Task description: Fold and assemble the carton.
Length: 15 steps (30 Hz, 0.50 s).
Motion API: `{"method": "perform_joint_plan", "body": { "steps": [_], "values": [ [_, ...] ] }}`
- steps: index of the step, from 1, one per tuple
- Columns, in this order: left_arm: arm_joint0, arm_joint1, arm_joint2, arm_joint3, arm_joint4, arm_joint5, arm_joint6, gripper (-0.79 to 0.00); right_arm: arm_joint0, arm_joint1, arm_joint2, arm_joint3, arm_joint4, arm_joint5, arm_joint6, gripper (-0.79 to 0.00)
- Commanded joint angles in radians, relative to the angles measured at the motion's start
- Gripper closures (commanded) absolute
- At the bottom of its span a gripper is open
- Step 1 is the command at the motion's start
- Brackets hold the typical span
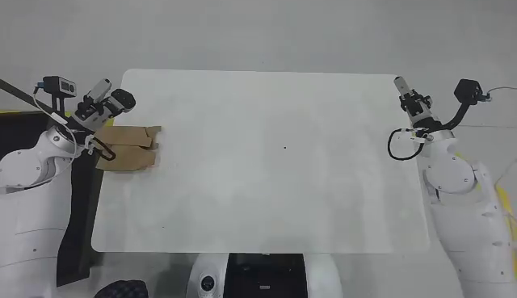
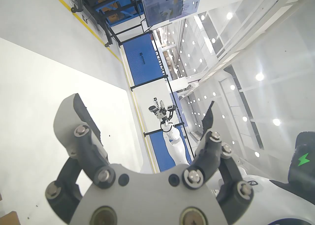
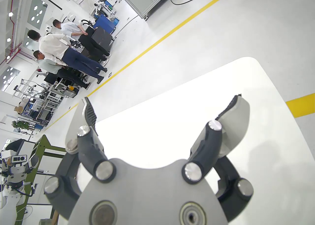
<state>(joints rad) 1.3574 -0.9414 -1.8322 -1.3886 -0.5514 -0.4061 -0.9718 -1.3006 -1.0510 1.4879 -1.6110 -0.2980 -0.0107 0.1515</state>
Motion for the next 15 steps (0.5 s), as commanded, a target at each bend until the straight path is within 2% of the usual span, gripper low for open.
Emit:
{"method": "perform_joint_plan", "body": {
  "steps": [1, 9, 15],
  "values": [
    [0.0, 0.0, 0.0, 0.0, 0.0, 0.0, 0.0, -0.785, 0.0, 0.0, 0.0, 0.0, 0.0, 0.0, 0.0, -0.784],
    [0.021, 0.001, -0.023, 0.0, 0.014, 0.002, 0.033, -0.785, 0.0, 0.0, 0.0, 0.0, 0.0, 0.0, 0.0, -0.785],
    [0.047, 0.009, -0.087, 0.076, 0.021, -0.025, 0.035, -0.785, 0.0, 0.0, 0.0, 0.0, 0.0, 0.0, 0.0, -0.785]
  ]
}}
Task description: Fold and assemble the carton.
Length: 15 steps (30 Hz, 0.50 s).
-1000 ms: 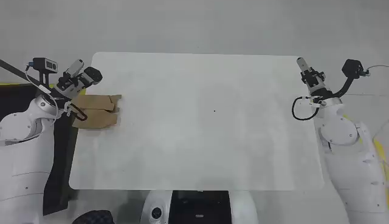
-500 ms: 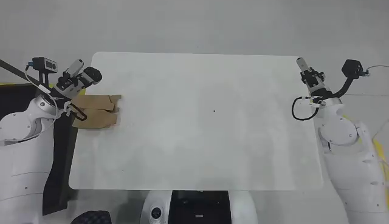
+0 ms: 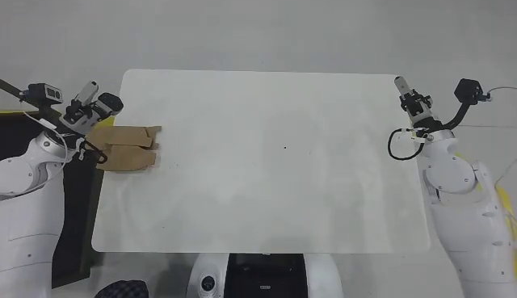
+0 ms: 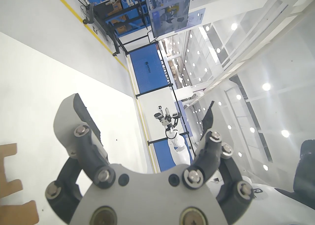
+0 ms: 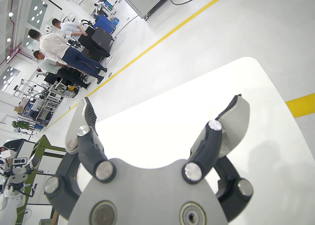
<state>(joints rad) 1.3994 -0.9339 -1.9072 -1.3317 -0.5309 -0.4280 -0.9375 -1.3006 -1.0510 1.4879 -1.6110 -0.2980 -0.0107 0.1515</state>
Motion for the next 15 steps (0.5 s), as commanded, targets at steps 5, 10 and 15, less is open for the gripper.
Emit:
{"method": "perform_joint_plan", "body": {
  "steps": [5, 10, 15],
  "values": [
    [0.044, 0.006, -0.082, 0.102, -0.036, -0.056, 0.0, -0.785, 0.0, 0.0, 0.0, 0.0, 0.0, 0.0, 0.0, -0.785],
    [0.087, 0.006, -0.138, 0.17, -0.066, -0.086, 0.032, -0.785, 0.0, 0.0, 0.0, 0.0, 0.0, 0.0, 0.0, -0.785],
    [0.104, 0.008, -0.182, 0.249, -0.08, -0.121, 0.049, -0.785, 0.0, 0.0, 0.0, 0.0, 0.0, 0.0, 0.0, -0.785]
  ]
}}
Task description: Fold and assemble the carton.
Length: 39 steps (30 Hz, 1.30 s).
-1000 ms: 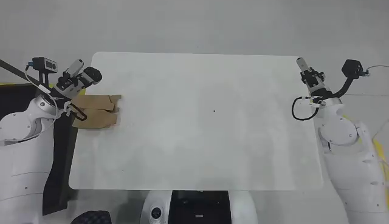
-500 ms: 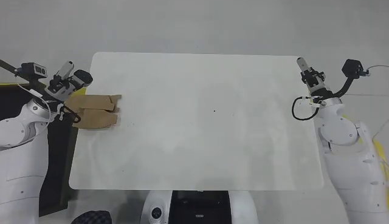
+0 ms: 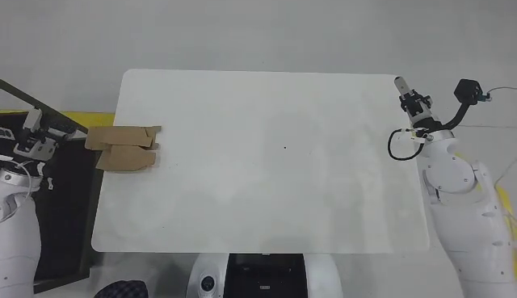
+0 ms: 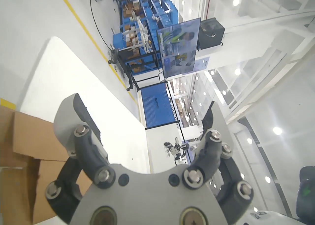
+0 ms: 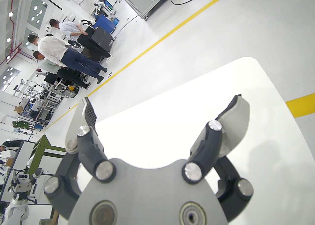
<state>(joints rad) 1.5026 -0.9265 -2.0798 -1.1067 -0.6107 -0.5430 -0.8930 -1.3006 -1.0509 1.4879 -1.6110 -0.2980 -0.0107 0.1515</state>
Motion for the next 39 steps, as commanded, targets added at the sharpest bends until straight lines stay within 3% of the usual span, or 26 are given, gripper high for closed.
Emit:
{"method": "perform_joint_plan", "body": {
  "steps": [1, 8, 20, 31, 39],
  "values": [
    [0.0, 0.003, -0.017, 0.045, 0.007, -0.011, 0.009, -0.785, 0.0, 0.0, 0.0, 0.0, 0.0, 0.0, 0.0, -0.785],
    [-0.049, 0.018, -0.041, 0.221, 0.098, -0.009, 0.06, -0.785, 0.0, 0.0, 0.0, 0.0, 0.0, 0.0, 0.0, -0.785],
    [-0.199, 0.022, 0.042, 0.535, 0.194, -0.024, 0.054, -0.785, 0.0, 0.0, 0.0, 0.0, 0.0, 0.0, 0.0, -0.785],
    [-0.369, 0.017, 0.133, 0.724, 0.297, -0.032, 0.034, -0.785, 0.0, 0.0, 0.0, 0.0, 0.0, 0.0, 0.0, -0.785],
    [-0.44, 0.008, 0.182, 0.786, 0.339, -0.063, 0.012, -0.785, 0.0, 0.0, 0.0, 0.0, 0.0, 0.0, 0.0, -0.785]
  ]
}}
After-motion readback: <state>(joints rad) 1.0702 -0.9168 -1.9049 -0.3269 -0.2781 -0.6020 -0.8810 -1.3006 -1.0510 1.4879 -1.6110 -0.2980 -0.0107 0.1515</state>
